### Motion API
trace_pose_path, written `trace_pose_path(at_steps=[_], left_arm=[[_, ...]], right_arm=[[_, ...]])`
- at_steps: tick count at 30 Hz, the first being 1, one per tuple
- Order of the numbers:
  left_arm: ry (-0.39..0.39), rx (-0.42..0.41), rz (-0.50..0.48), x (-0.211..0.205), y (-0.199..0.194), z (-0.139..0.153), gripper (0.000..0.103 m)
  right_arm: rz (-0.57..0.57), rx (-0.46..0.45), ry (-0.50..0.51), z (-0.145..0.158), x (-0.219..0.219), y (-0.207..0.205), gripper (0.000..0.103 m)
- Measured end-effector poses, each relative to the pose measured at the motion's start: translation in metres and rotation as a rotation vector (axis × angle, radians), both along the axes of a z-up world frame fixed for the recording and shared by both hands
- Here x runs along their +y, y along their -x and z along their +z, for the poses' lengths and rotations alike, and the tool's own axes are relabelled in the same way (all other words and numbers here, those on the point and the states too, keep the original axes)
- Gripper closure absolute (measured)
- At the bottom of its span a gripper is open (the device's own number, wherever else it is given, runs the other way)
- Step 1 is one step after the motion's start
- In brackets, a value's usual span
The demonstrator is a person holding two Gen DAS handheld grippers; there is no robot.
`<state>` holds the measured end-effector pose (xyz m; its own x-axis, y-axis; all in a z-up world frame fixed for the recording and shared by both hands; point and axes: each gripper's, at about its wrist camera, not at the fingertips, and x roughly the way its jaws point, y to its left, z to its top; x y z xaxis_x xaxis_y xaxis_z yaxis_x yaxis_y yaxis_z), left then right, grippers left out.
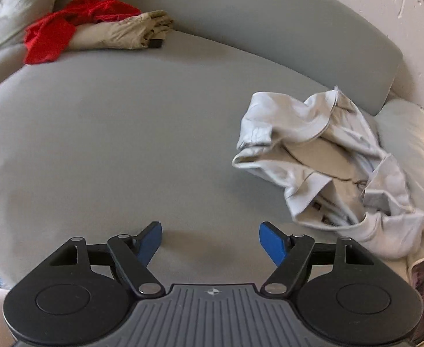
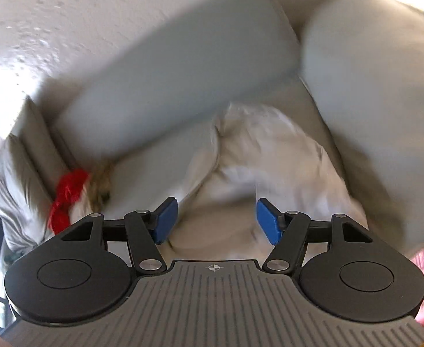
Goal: Fold clothes
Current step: 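Lower the left gripper onto the t-shirt hem and close on it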
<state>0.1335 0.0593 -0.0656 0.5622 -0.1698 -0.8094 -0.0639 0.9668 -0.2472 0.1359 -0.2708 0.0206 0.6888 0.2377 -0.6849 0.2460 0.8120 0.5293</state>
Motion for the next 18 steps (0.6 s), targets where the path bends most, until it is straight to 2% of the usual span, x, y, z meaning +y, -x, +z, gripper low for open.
trace_pose_path(at_steps=[2,4,7,8,12,13,15,16,17,18], left_arm=[[0.045,0.002,0.056,0.006,-0.010,0.000,0.045],[0.080,-0.007,0.095,0.012,-0.021,0.001,0.052],[0.086,-0.005,0.034,0.005,-0.044,0.000,0.050],[0.073,-0.006,0.010,0.000,-0.052,-0.001,0.049],[-0.056,-0.005,-0.061,-0.022,-0.078,-0.007,0.047],[-0.065,-0.006,-0.067,-0.025,-0.082,-0.007,0.047],[-0.033,-0.015,-0.049,-0.023,-0.083,-0.001,0.047],[0.021,-0.027,-0.036,-0.018,-0.080,0.005,0.046],[0.069,-0.036,-0.027,-0.014,-0.077,0.010,0.039],[0.107,-0.040,-0.025,-0.011,-0.075,0.013,0.037]], right_arm=[[0.000,0.041,-0.056,-0.014,-0.007,0.016,0.037],[0.009,0.058,-0.090,-0.022,-0.010,0.034,0.037],[0.027,0.056,-0.124,-0.023,-0.004,0.054,0.037],[0.031,0.050,-0.124,-0.024,-0.002,0.058,0.037],[0.043,0.037,-0.112,-0.028,0.003,0.067,0.037],[0.045,0.036,-0.108,-0.029,0.004,0.069,0.037],[0.052,0.038,-0.109,-0.031,0.003,0.071,0.037],[0.053,0.039,-0.113,-0.031,0.003,0.073,0.037],[0.054,0.039,-0.116,-0.031,0.002,0.075,0.037],[0.055,0.039,-0.118,-0.031,0.001,0.076,0.037]])
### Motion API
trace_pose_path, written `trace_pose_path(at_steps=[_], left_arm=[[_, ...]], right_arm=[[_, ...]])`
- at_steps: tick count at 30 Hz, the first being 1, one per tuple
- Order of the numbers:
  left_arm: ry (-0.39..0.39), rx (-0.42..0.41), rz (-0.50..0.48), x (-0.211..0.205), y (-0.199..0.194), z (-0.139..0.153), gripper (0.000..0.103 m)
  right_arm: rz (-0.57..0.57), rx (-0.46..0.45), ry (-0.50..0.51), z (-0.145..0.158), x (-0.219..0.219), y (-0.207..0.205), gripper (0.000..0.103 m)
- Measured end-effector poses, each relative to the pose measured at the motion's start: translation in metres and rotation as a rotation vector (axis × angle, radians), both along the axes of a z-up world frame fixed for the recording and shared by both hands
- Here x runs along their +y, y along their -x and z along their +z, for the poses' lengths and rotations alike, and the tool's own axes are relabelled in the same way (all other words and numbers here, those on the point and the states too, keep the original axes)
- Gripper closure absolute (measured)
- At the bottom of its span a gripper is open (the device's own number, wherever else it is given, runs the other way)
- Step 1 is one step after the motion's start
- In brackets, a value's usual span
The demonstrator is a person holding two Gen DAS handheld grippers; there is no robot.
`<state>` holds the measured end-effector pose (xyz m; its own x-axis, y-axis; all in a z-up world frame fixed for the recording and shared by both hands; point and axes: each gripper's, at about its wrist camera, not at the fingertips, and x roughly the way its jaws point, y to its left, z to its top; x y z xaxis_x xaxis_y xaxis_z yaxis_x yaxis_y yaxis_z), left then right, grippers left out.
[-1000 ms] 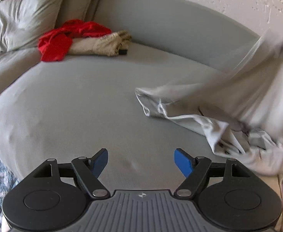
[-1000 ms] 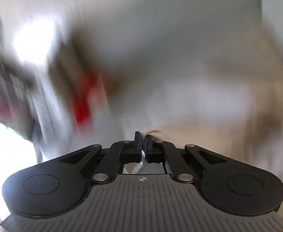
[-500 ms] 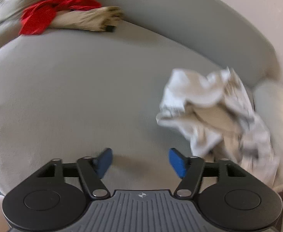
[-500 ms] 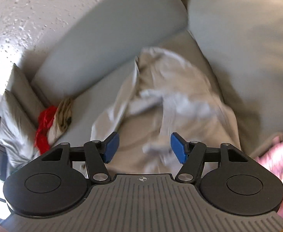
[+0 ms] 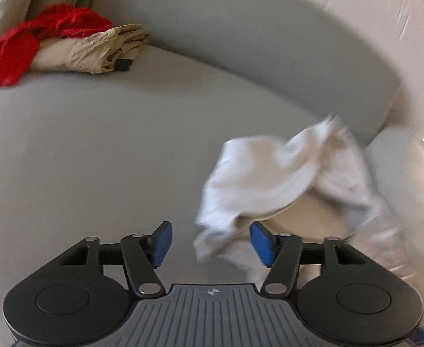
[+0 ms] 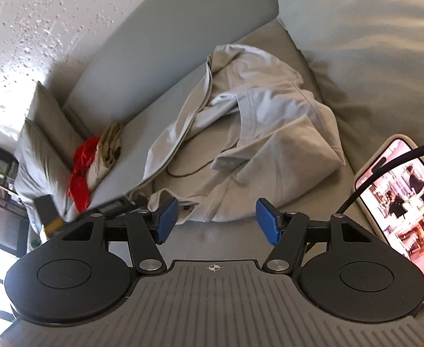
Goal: Fold clothes
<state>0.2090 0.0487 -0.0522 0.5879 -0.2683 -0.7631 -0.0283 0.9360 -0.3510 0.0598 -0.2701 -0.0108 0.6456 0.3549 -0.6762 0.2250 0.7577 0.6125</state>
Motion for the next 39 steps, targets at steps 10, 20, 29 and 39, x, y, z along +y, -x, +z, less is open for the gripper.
trace_pose_path(at_steps=[10,20,29,39], left_arm=[[-0.111,0.101,-0.007,-0.018,-0.024,-0.027,0.036],[-0.142,0.112,0.065,-0.014,-0.031,-0.030,0.065],[0.010,0.035,0.104,0.015,0.003,-0.009,0.100],[0.140,-0.098,0.161,0.062,0.089,0.038,0.101]], right_arm=[[-0.007,0.020,-0.016,-0.012,-0.003,0.004,0.037],[-0.011,0.027,-0.003,-0.011,-0.004,0.012,0.037],[-0.022,-0.007,0.064,0.010,0.000,0.037,0.047],[-0.108,-0.039,0.024,0.015,-0.012,0.149,0.058]])
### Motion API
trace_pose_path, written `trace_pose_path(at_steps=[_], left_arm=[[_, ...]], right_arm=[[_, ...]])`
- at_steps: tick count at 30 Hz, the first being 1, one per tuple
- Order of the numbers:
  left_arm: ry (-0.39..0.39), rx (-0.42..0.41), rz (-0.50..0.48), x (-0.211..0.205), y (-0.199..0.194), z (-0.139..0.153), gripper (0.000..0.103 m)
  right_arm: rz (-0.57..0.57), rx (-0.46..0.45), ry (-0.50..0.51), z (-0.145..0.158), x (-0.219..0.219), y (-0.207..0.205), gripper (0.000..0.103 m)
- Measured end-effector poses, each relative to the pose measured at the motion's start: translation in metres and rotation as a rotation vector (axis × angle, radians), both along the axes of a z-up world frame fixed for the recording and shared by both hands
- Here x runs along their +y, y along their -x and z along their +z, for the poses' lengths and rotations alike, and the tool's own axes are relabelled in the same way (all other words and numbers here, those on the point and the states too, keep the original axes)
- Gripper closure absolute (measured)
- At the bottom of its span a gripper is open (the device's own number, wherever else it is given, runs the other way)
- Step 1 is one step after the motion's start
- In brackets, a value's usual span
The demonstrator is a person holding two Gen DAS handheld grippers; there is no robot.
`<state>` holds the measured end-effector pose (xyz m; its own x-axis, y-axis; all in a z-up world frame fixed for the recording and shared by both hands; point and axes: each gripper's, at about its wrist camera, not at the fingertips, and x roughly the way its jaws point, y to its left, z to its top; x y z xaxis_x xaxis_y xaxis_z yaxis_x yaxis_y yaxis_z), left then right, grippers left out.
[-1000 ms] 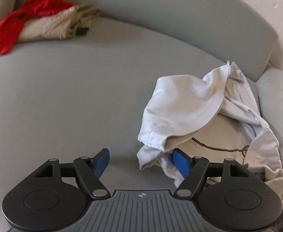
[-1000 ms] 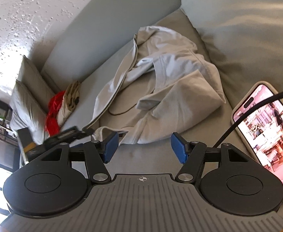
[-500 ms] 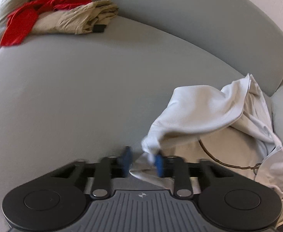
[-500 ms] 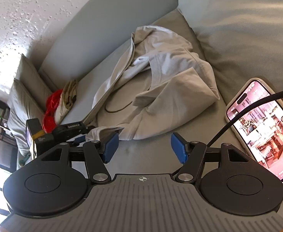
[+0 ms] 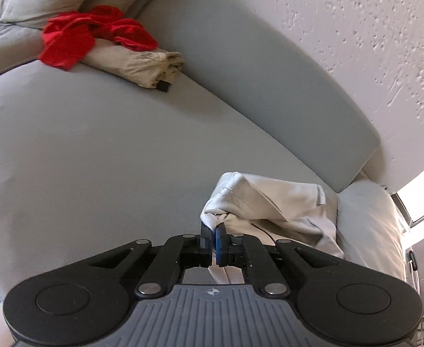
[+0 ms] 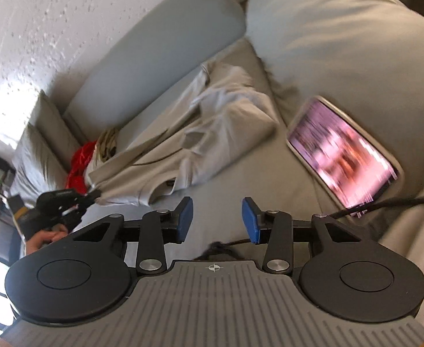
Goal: Fold clothes
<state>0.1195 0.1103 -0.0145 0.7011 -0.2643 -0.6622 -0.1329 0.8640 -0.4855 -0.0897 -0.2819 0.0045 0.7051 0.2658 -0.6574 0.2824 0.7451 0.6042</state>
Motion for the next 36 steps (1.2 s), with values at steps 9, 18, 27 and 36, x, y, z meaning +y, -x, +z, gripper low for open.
trace_pose_path(at_steps=[9,18,27,36], left_arm=[[-0.019,0.027,0.047,-0.001,0.023,-0.032,0.101],[-0.069,0.058,0.010,-0.007,0.024,-0.048,0.070],[-0.079,0.060,-0.009,-0.014,0.019,-0.065,0.065],[-0.086,0.041,0.016,-0.011,0.012,-0.069,0.067]], right_arm=[[0.035,0.020,-0.007,-0.020,0.008,0.016,0.046],[0.025,0.049,0.014,-0.048,0.006,-0.012,0.043],[0.035,0.005,0.189,-0.071,0.016,-0.060,0.043],[-0.086,-0.077,0.191,-0.102,0.013,-0.055,0.057]])
